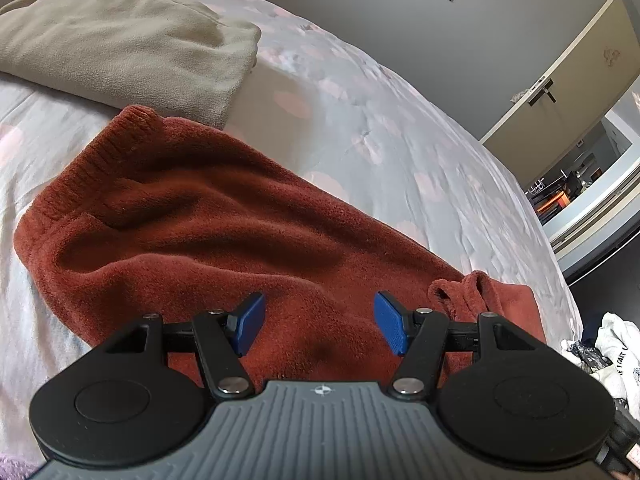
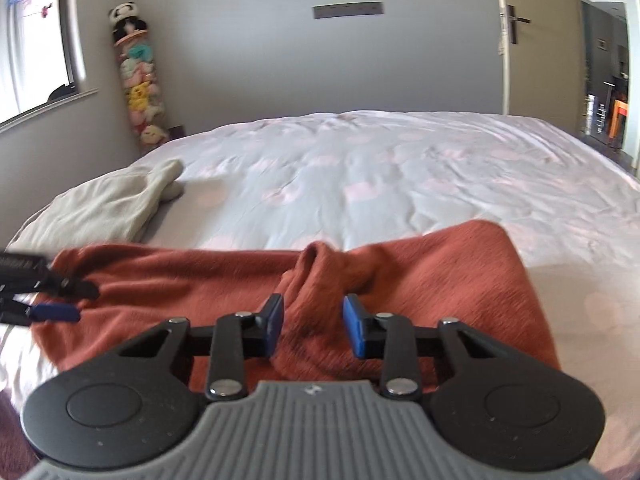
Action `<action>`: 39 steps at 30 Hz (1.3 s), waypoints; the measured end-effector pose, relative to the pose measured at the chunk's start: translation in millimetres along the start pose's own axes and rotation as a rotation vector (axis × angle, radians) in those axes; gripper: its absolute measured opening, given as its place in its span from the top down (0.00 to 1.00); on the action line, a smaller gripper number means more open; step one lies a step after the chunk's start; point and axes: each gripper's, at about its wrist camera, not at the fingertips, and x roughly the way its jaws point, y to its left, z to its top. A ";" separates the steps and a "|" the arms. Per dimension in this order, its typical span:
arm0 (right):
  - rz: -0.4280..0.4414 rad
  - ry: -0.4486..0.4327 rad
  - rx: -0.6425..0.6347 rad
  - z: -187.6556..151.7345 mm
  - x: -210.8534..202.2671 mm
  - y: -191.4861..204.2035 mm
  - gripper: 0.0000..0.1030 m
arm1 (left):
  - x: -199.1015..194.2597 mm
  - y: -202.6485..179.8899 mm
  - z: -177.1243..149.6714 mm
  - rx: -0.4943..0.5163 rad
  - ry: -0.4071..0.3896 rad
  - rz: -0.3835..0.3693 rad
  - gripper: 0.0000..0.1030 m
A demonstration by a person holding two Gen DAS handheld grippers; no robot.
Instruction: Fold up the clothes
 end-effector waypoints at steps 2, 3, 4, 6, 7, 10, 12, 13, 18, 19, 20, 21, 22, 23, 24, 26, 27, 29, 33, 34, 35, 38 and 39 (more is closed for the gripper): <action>-0.043 0.036 -0.005 9.7 17.1 -2.3 0.74 | 2.1 1.0 -0.7 -0.003 0.009 0.000 0.43; -0.065 0.055 -0.005 13.2 27.2 -3.5 0.75 | 4.0 1.7 -1.0 -0.006 0.017 0.004 0.43; -0.077 0.070 0.006 15.3 36.3 -4.3 0.76 | 6.0 2.4 -1.2 -0.010 0.025 0.008 0.43; -0.077 0.103 0.036 16.3 53.4 -3.8 0.78 | 9.9 5.1 -1.5 -0.023 0.042 0.012 0.43; -0.076 0.120 0.047 15.7 61.3 -2.1 0.78 | 12.0 6.7 -1.6 -0.032 0.051 0.013 0.43; -0.066 0.184 0.016 4.4 81.7 13.0 0.78 | 18.8 10.4 -1.6 -0.051 0.081 0.024 0.43; -0.074 0.232 -0.008 -5.7 95.9 20.4 0.78 | 23.4 11.6 -2.2 -0.053 0.103 0.030 0.43; -0.082 0.238 -0.019 -11.0 101.2 21.3 0.78 | 25.4 12.0 -2.5 -0.053 0.112 0.032 0.43; -0.086 0.255 -0.046 -16.7 110.8 18.9 0.80 | 27.0 12.7 -3.7 -0.049 0.126 0.031 0.43; -0.079 0.257 -0.036 -14.4 108.2 16.8 0.80 | 26.5 12.9 -3.9 -0.049 0.125 0.031 0.43; -0.072 0.258 -0.026 -12.1 105.2 14.5 0.80 | 25.8 13.0 -4.2 -0.049 0.124 0.030 0.43; -0.062 0.243 -0.009 -9.7 96.7 10.9 0.79 | 24.8 13.1 -4.3 -0.048 0.121 0.030 0.43; -0.053 0.227 0.007 -7.3 88.3 7.3 0.79 | 23.7 12.7 -4.1 -0.046 0.117 0.030 0.43; -0.043 0.212 0.024 -4.9 79.9 3.6 0.79 | 22.0 11.2 -3.9 -0.041 0.111 0.033 0.43; -0.035 0.197 0.039 -2.5 71.5 -0.3 0.77 | 20.2 8.9 -3.7 -0.034 0.105 0.037 0.43; -0.052 0.182 0.038 1.9 53.8 -13.4 0.73 | 15.7 0.5 -2.7 -0.010 0.089 0.050 0.43; -0.060 0.174 0.037 4.0 45.0 -19.9 0.72 | 13.6 -4.2 -2.2 0.003 0.082 0.052 0.43; -0.077 0.159 0.036 8.4 27.4 -33.0 0.66 | 11.1 -16.3 -1.9 0.029 0.074 0.028 0.43; -0.162 0.166 0.006 12.7 2.5 -67.3 0.60 | 17.5 -48.1 -5.0 0.053 0.096 -0.026 0.43; -0.187 0.171 0.003 12.4 -2.6 -77.1 0.60 | 20.2 -57.7 -5.5 0.066 0.105 -0.037 0.43; -0.208 0.171 0.015 10.8 -7.9 -87.6 0.60 | 22.7 -67.0 -6.9 0.081 0.111 -0.048 0.43; -0.267 0.168 0.060 4.7 -22.9 -118.6 0.57 | 32.1 -99.5 -12.8 0.130 0.106 -0.078 0.43; -0.281 0.165 0.087 1.4 -27.2 -129.0 0.56 | 34.5 -109.6 -14.9 0.145 0.098 -0.087 0.43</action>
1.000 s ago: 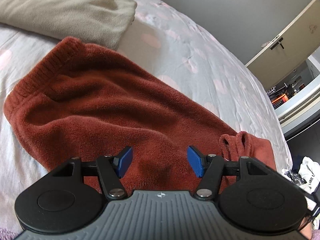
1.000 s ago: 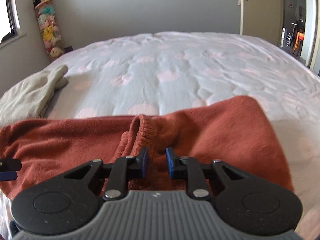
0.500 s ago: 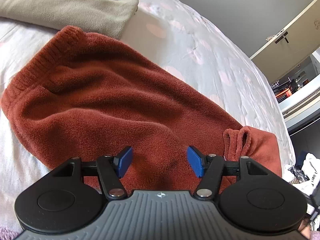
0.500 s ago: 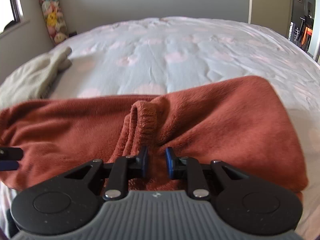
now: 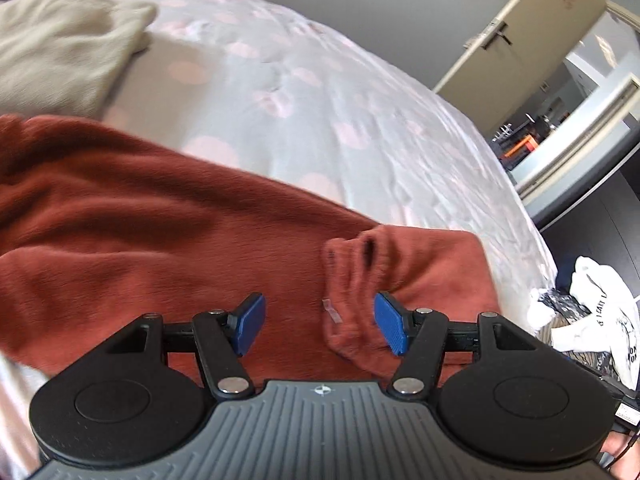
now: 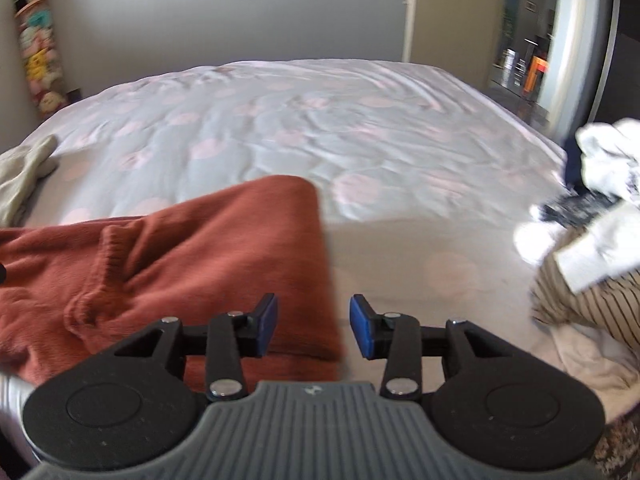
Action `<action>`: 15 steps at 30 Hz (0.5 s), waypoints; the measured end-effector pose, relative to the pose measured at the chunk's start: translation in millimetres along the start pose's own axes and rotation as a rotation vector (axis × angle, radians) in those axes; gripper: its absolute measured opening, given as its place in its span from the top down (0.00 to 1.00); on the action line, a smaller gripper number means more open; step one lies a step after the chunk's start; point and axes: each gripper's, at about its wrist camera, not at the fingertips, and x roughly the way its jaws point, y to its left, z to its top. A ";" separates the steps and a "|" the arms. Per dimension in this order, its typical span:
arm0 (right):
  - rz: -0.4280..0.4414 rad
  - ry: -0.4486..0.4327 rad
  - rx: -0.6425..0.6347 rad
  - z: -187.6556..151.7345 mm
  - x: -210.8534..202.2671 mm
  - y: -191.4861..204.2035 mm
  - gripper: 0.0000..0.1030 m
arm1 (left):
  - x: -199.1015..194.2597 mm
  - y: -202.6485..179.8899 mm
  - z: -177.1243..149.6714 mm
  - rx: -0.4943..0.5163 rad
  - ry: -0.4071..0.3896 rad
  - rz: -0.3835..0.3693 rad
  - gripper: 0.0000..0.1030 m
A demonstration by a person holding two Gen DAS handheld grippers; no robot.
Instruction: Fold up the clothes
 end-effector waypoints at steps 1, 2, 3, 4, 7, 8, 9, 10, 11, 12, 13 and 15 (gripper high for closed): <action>-0.001 0.005 0.034 -2.8 0.6 -10.1 0.53 | 3.5 -9.8 -0.3 0.016 -0.006 -0.008 0.43; 0.019 0.020 0.081 -4.9 3.4 -18.3 0.52 | 7.6 -18.9 -0.6 0.032 -0.006 -0.018 0.43; 0.039 0.035 0.128 -7.0 6.1 -26.4 0.52 | 13.0 -28.6 -0.8 0.051 -0.001 -0.029 0.43; 0.058 0.051 0.173 -9.0 9.0 -34.1 0.52 | 18.3 -38.0 -1.2 0.070 0.005 -0.037 0.43; 0.117 0.124 0.208 -10.1 25.5 -36.8 0.49 | 35.2 -64.4 -4.3 0.127 0.021 -0.044 0.43; 0.135 0.150 0.205 -10.2 31.2 -35.5 0.49 | 40.6 -72.5 -5.7 0.144 0.027 -0.047 0.43; 0.142 0.160 0.188 -10.7 33.7 -31.3 0.49 | 45.5 -78.6 -8.2 0.154 0.035 -0.052 0.43; 0.149 0.168 0.171 -11.3 36.0 -27.2 0.49 | 50.3 -84.1 -10.6 0.163 0.042 -0.057 0.43; 0.152 0.170 0.156 -11.8 36.4 -24.3 0.49 | 54.7 -88.0 -12.6 0.173 0.048 -0.059 0.43; 0.154 0.172 0.142 -12.3 36.8 -21.6 0.49 | 58.6 -91.6 -15.0 0.185 0.053 -0.059 0.43; 0.158 0.166 0.137 -12.9 35.8 -20.3 0.49 | 61.7 -94.3 -18.0 0.199 0.058 -0.052 0.43; 0.174 0.148 0.147 -14.3 32.3 -23.9 0.49 | 71.0 -96.7 -21.0 0.223 0.071 -0.036 0.43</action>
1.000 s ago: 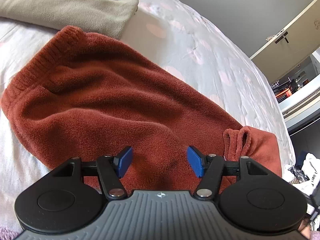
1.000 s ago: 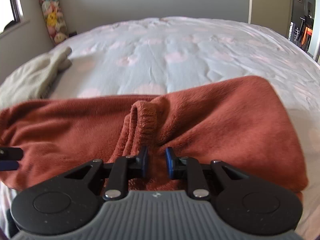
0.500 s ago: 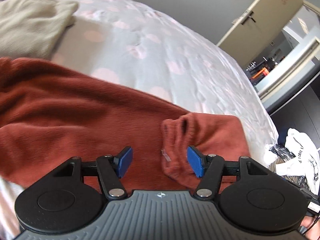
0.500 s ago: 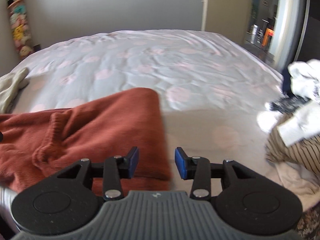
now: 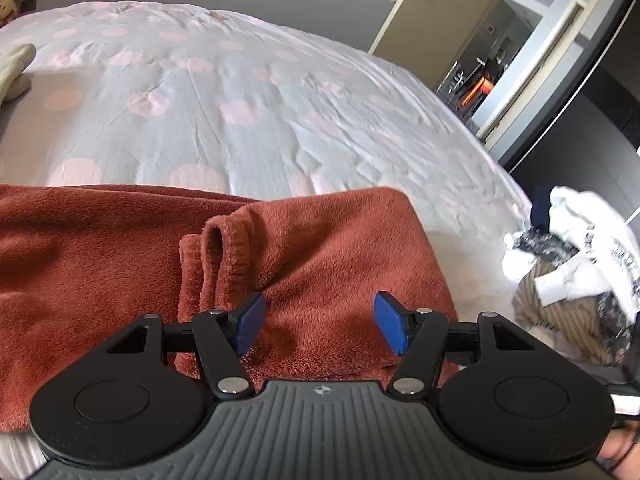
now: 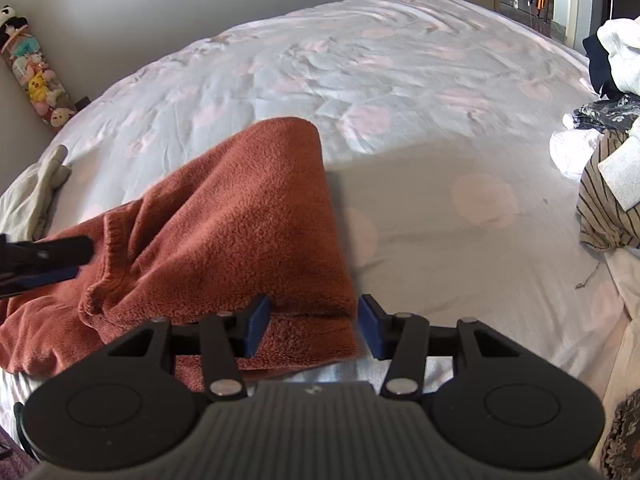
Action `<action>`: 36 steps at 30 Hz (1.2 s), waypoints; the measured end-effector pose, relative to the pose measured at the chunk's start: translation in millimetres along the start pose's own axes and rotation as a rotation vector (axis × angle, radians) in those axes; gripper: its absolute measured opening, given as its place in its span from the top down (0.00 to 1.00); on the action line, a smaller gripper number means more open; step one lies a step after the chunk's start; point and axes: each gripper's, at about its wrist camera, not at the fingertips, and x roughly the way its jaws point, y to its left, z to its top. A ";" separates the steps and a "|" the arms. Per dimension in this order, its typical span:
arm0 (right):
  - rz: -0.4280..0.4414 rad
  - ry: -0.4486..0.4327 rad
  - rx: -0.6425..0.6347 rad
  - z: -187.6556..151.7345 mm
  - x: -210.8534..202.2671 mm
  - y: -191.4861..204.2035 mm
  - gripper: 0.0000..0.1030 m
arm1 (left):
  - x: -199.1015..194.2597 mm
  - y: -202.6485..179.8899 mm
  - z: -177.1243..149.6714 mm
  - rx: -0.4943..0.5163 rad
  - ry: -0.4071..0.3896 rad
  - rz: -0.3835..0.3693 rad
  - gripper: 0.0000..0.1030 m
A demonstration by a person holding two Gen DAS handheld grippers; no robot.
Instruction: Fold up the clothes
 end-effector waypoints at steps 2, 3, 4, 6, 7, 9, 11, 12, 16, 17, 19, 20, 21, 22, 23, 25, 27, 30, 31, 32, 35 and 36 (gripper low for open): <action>0.025 -0.022 0.040 -0.5 -5.0 -8.1 0.49 | 9.0 2.2 -1.7 0.009 0.017 0.015 0.43; 0.039 -0.035 0.070 -0.5 -8.0 -13.6 0.49 | 13.1 4.9 -2.3 0.007 0.023 0.027 0.43; 0.048 -0.050 0.100 -0.8 -12.4 -19.5 0.49 | 16.5 8.7 -2.5 0.001 0.026 0.043 0.43; 0.068 -0.076 0.148 -2.1 -22.2 -30.0 0.46 | 22.6 16.2 -2.9 -0.009 0.037 0.084 0.47; 0.078 -0.085 0.169 -2.4 -26.7 -34.8 0.44 | 24.6 20.2 -3.0 -0.013 0.041 0.100 0.48; 0.078 -0.080 0.165 -1.7 -29.5 -40.5 0.44 | 28.6 28.0 -3.1 -0.023 0.049 0.128 0.52; 0.104 -0.041 0.149 1.0 -23.6 -42.6 0.44 | 32.4 34.3 -2.2 -0.031 0.061 0.138 0.54; 0.115 -0.022 0.140 2.3 -20.5 -43.3 0.45 | 34.2 35.2 -2.1 -0.020 0.069 0.159 0.54; 0.109 0.071 -0.035 6.3 -3.2 -25.9 0.47 | 38.0 44.6 -4.8 -0.013 0.088 0.177 0.60; 0.111 0.095 -0.101 7.5 0.6 -20.0 0.48 | 37.8 47.0 -5.1 -0.022 0.088 0.170 0.60; 0.087 0.111 -0.257 9.1 6.0 -6.9 0.50 | 37.3 51.2 -5.8 -0.036 0.088 0.158 0.60; 0.059 0.113 -0.339 9.4 8.6 -0.8 0.50 | 36.7 51.5 -6.2 -0.038 0.087 0.157 0.60; 0.015 0.103 -0.424 8.5 11.9 2.3 0.50 | 36.0 50.7 -6.3 -0.034 0.086 0.159 0.60; 0.001 0.102 -0.484 8.5 16.2 4.0 0.51 | 35.2 49.2 -6.5 -0.028 0.084 0.162 0.60; 0.015 0.106 -0.522 9.1 20.5 3.7 0.56 | 34.2 47.6 -6.6 -0.023 0.083 0.165 0.60; 0.074 0.124 -0.550 11.1 27.9 0.3 0.69 | 31.6 44.0 -6.6 -0.014 0.078 0.170 0.60; 0.105 0.116 -0.552 12.5 30.6 -2.7 0.88 | 24.7 37.6 -5.4 -0.004 0.065 0.164 0.60; 0.121 0.080 -0.535 12.4 24.5 -7.1 0.93 | 12.7 20.8 -3.2 0.035 0.049 0.141 0.58; 0.135 0.075 -0.511 13.2 21.4 -11.2 0.94 | 8.9 14.1 -2.5 0.049 0.045 0.125 0.58; 0.149 0.070 -0.487 14.1 18.5 -15.4 0.94 | 5.6 6.1 -2.2 0.065 0.042 0.096 0.58; 0.189 0.079 -0.396 18.4 15.3 -30.8 0.95 | 3.3 -22.7 -4.2 0.118 0.058 -0.053 0.58; 0.194 0.078 -0.385 18.2 15.0 -33.3 0.96 | 3.5 -31.7 -7.2 0.124 0.074 -0.109 0.58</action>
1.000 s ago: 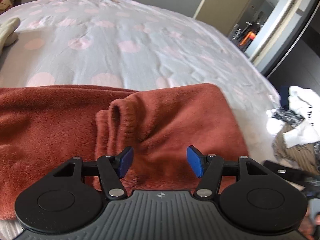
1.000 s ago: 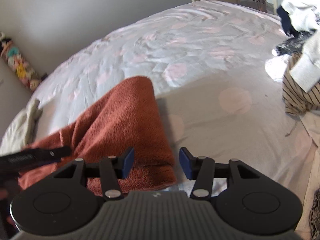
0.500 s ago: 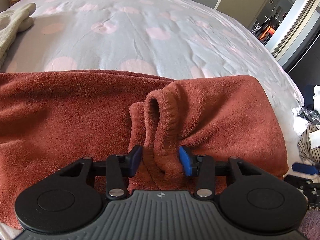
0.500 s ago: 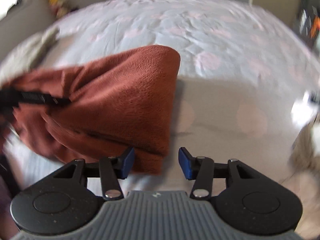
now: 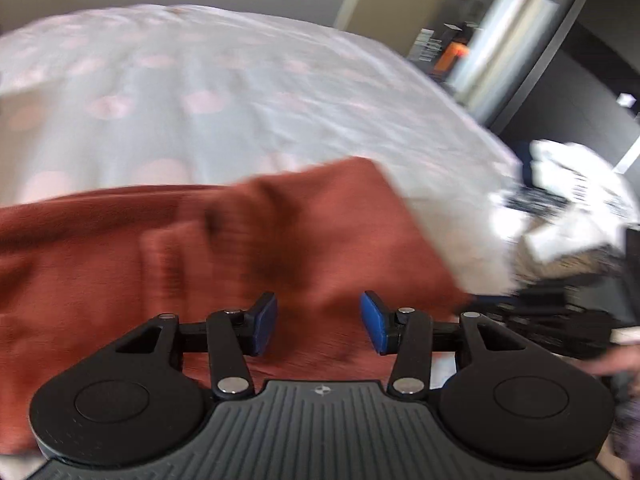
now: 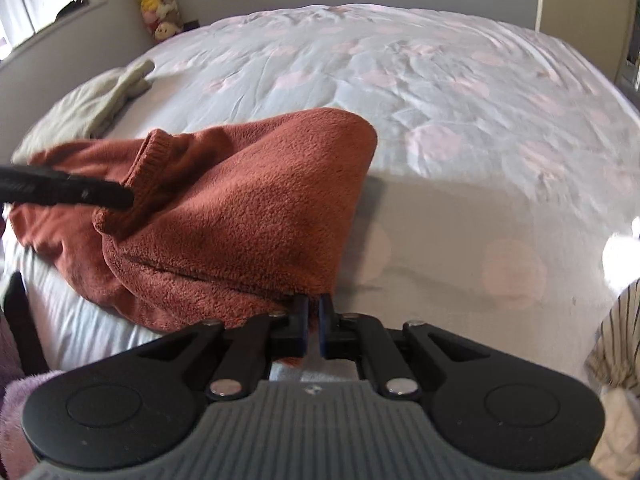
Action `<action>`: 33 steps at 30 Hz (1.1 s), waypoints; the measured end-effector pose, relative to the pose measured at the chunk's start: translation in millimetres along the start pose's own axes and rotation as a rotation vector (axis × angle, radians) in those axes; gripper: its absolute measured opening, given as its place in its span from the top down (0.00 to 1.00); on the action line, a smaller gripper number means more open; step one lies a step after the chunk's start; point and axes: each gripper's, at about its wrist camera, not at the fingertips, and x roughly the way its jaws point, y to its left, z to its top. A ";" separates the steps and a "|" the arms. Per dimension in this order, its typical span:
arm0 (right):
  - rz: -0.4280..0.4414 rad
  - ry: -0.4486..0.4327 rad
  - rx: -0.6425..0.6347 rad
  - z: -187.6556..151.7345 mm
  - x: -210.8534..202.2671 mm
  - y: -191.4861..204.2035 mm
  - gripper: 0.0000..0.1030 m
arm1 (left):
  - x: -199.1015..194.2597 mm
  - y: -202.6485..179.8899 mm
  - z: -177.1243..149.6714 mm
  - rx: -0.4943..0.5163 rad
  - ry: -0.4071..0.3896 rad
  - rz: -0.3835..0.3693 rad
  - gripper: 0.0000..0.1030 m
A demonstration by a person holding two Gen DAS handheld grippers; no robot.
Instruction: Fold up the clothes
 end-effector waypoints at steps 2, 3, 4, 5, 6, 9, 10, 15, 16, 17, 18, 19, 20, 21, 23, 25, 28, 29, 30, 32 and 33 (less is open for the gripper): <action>-0.001 -0.008 0.011 -2.5 -2.4 -2.8 1.00 | 6.8 -21.5 -5.7 0.030 0.033 -0.073 0.58; -0.005 -0.013 0.014 -3.6 -4.0 -3.5 1.00 | 12.3 -32.6 -8.8 0.057 0.053 -0.091 0.58; 0.003 -0.016 0.019 -4.2 -5.7 -4.2 1.00 | 18.9 -42.0 -11.5 0.086 0.074 -0.102 0.58; 0.010 -0.022 0.024 -5.1 -7.9 -5.4 1.00 | 25.8 -50.7 -14.0 0.112 0.096 -0.113 0.58; 0.013 -0.029 0.022 -6.3 -10.4 -6.8 1.00 | 33.8 -57.6 -16.0 0.132 0.119 -0.118 0.58; 0.003 -0.041 -0.041 -9.9 -14.7 -6.1 0.98 | 55.1 -69.8 -19.7 0.146 0.176 -0.125 0.58; 0.005 -0.032 -0.064 -10.8 -14.5 -6.4 0.94 | 62.2 -71.1 -19.7 0.137 0.196 -0.127 0.58; 0.039 -0.019 -0.143 -16.2 -8.5 -9.7 0.85 | 85.3 -70.4 -18.2 0.067 0.252 -0.115 0.53; 0.053 -0.019 -0.163 -17.1 -6.1 -10.0 0.82 | 88.5 -70.3 -18.0 0.059 0.258 -0.105 0.53; 0.066 -0.020 -0.185 -18.0 -3.5 -10.2 0.79 | 90.8 -70.0 -18.3 0.058 0.259 -0.094 0.53; 0.067 -0.019 -0.214 -18.1 0.3 -9.7 0.79 | 91.7 -69.1 -18.5 0.058 0.257 -0.086 0.53; 0.068 -0.018 -0.244 -18.1 4.0 -9.1 0.79 | 92.4 -68.1 -18.7 0.057 0.253 -0.078 0.53; 0.075 -0.022 -0.272 -17.9 7.4 -8.0 0.79 | 92.3 -66.3 -18.8 0.054 0.249 -0.073 0.55; 0.086 -0.032 -0.296 -17.3 10.5 -7.0 0.79 | 91.8 -64.2 -18.9 0.048 0.245 -0.067 0.56; 0.098 -0.055 -0.333 -15.0 16.3 -4.8 0.79 | 90.6 -60.2 -19.2 0.043 0.234 -0.056 0.62; 0.077 -0.089 -0.347 -11.3 21.3 -1.9 0.79 | 89.8 -55.8 -18.5 0.042 0.226 -0.041 0.66; 0.052 -0.113 -0.334 -8.1 22.2 1.3 0.89 | 92.6 -48.4 -18.4 0.020 0.222 -0.023 0.69; 0.044 -0.117 -0.327 -7.5 21.3 2.2 0.90 | 94.1 -47.1 -18.5 0.018 0.217 -0.020 0.69; 0.038 -0.113 -0.324 -8.7 17.3 2.2 0.91 | 95.5 -46.2 -18.8 0.018 0.212 -0.016 0.69; 0.027 -0.103 -0.316 -11.2 9.5 1.8 0.93 | 98.2 -46.5 -19.7 0.023 0.199 -0.006 0.71; 0.034 -0.087 -0.305 -14.3 7.6 -0.5 0.93 | 99.3 -47.3 -20.2 0.027 0.193 -0.001 0.72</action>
